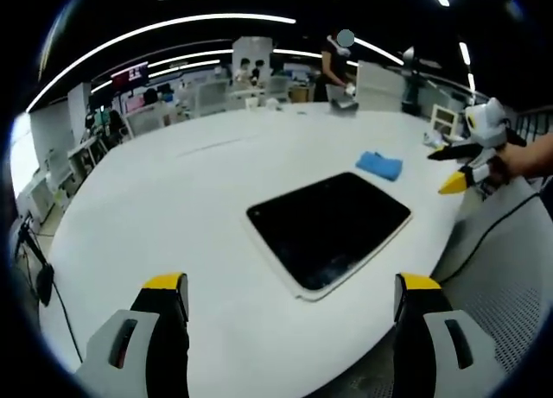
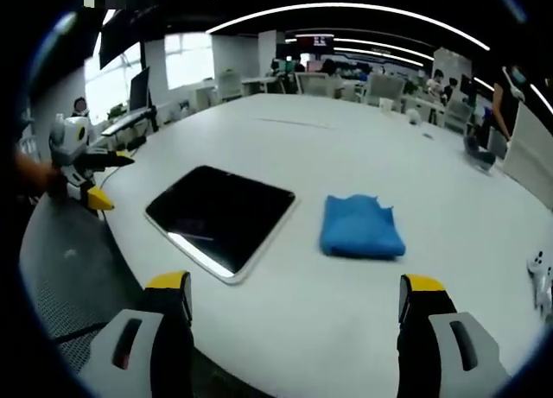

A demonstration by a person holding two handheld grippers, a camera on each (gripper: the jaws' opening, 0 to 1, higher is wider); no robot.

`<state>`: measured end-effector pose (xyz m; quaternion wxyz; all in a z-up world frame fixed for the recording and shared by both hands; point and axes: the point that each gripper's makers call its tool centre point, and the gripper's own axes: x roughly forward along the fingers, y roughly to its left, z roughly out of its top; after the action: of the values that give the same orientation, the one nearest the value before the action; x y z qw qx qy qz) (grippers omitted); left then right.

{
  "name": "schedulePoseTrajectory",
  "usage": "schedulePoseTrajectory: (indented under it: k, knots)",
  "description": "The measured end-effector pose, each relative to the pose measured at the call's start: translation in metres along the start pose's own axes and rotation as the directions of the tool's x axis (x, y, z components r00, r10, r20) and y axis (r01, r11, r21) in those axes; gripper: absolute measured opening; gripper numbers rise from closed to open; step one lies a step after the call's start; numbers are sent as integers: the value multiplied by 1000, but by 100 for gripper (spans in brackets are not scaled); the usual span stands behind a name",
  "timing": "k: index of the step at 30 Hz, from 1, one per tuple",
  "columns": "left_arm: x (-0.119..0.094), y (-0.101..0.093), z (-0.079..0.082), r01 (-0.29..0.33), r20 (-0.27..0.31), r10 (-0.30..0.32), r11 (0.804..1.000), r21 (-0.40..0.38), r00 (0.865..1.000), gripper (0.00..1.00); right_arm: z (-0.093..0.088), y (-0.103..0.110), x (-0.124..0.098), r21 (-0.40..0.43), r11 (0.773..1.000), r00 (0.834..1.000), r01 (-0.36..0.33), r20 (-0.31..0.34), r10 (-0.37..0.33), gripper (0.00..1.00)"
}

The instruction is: Wipe the mirror surface with the cleaning cloth until all visible marks leave the cleaned area.

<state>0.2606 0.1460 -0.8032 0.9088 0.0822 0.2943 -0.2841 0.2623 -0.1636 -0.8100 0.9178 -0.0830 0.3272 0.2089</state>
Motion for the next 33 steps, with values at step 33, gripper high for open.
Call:
schedulePoseTrajectory:
  k: [33]
  knots:
    - [0,3,-2,-6,-4,6,1000,-12,1000,99,53,-41,-27,128,991,974,25,-227,5,98]
